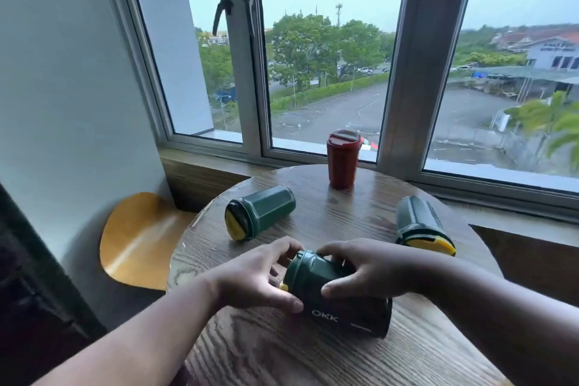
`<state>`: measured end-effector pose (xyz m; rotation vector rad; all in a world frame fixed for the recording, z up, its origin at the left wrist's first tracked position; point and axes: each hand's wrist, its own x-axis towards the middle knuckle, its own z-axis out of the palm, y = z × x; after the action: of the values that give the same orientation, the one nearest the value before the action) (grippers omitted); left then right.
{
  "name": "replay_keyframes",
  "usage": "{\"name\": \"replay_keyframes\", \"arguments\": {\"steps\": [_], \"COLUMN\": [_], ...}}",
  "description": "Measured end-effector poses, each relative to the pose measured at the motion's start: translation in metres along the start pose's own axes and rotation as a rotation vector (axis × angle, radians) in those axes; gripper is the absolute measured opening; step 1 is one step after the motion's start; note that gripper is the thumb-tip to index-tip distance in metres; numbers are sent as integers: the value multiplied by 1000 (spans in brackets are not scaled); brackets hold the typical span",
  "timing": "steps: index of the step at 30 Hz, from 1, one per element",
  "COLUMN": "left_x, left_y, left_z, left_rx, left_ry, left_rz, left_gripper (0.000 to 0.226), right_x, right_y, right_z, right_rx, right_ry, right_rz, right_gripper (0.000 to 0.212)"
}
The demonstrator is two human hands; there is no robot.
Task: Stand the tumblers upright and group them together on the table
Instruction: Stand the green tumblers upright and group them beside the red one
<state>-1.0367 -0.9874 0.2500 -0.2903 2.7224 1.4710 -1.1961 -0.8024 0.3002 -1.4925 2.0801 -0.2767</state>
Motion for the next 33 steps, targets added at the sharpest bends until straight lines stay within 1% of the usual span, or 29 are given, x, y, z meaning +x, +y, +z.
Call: {"name": "replay_keyframes", "arguments": {"steps": [3,7,11,13,17,20,24,28,33], "left_x": [4,6,11,15,24,29,33,38,38], "left_y": [-1,12,34,43,66,80,93,109,126], "left_z": [-8,-23,-36,-40,-39,-33,-23,-16,-9], "left_rx": [6,22,173,236,451,562,669,861,950], "left_ry": [23,100,167,185,186,213,219,196,149], "left_rz": [68,152,225,223,237,251,203,121,-77], "left_gripper": [73,76,74,72,73,71,72,76,85], "right_x": [2,3,8,9,8,7,10,10,10], "right_y": [0,-4,0,3,10,17,33,45,59], "right_z": [1,-2,-7,-10,-17,-23,-28,-36,-50], "right_rx": [96,212,300,291,208,127,90,36,12], "right_ry": [63,163,227,249,283,288,279,240,197], "right_rz": [14,14,-6,-4,-3,3,-28,-60,-143], "right_gripper": [69,74,85,84,71,75,83,85,71]}}
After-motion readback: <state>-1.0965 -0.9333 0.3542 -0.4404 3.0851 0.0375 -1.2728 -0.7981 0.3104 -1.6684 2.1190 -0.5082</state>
